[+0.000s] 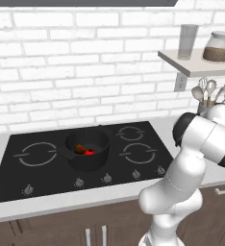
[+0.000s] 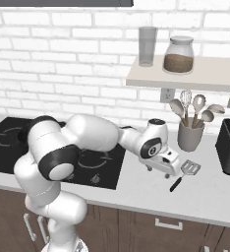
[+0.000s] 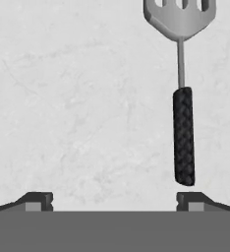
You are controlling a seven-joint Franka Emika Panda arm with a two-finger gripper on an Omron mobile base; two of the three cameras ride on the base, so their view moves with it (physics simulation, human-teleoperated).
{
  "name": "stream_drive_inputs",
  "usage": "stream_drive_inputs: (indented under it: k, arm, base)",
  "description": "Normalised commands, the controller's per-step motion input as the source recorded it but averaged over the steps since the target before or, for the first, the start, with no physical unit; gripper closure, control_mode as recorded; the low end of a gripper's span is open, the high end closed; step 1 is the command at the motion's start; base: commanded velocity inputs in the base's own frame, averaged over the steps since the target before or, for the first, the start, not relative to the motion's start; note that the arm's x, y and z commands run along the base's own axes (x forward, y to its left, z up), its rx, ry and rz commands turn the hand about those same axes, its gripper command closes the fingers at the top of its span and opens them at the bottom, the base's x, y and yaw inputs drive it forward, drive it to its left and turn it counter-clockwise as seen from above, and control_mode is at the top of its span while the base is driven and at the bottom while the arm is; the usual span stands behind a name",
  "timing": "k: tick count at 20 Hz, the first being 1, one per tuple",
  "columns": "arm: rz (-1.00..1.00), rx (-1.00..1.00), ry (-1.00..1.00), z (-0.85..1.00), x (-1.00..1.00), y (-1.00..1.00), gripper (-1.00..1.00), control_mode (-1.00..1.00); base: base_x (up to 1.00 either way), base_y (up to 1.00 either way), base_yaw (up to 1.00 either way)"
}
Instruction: Put the tomato and bell pepper in the pot. Retrieve the spatula and lightly stir the vegetables in the pot.
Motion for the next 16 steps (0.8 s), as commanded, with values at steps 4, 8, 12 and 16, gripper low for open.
stream_drive_inputs:
  k: [4, 8, 12, 16]
  arm:
    - [0.00, 0.00, 0.07, 0.00, 0.00, -0.16, -1.00, -1.00]
    - [-0.01, 0.00, 0.04, -0.02, 0.00, -0.36, -1.00, -1.00]
    - [0.00, 0.01, 0.01, -0.08, 0.00, -0.43, -1.00, -1.00]
    - [0.00, 0.04, 0.00, -0.14, 0.00, -0.35, -1.00, -1.00]
  base:
    - [0.00, 0.00, 0.00]
    - [0.00, 0.00, 0.00]
    - [0.00, 0.00, 0.00]
    - [0.00, 0.00, 0.00]
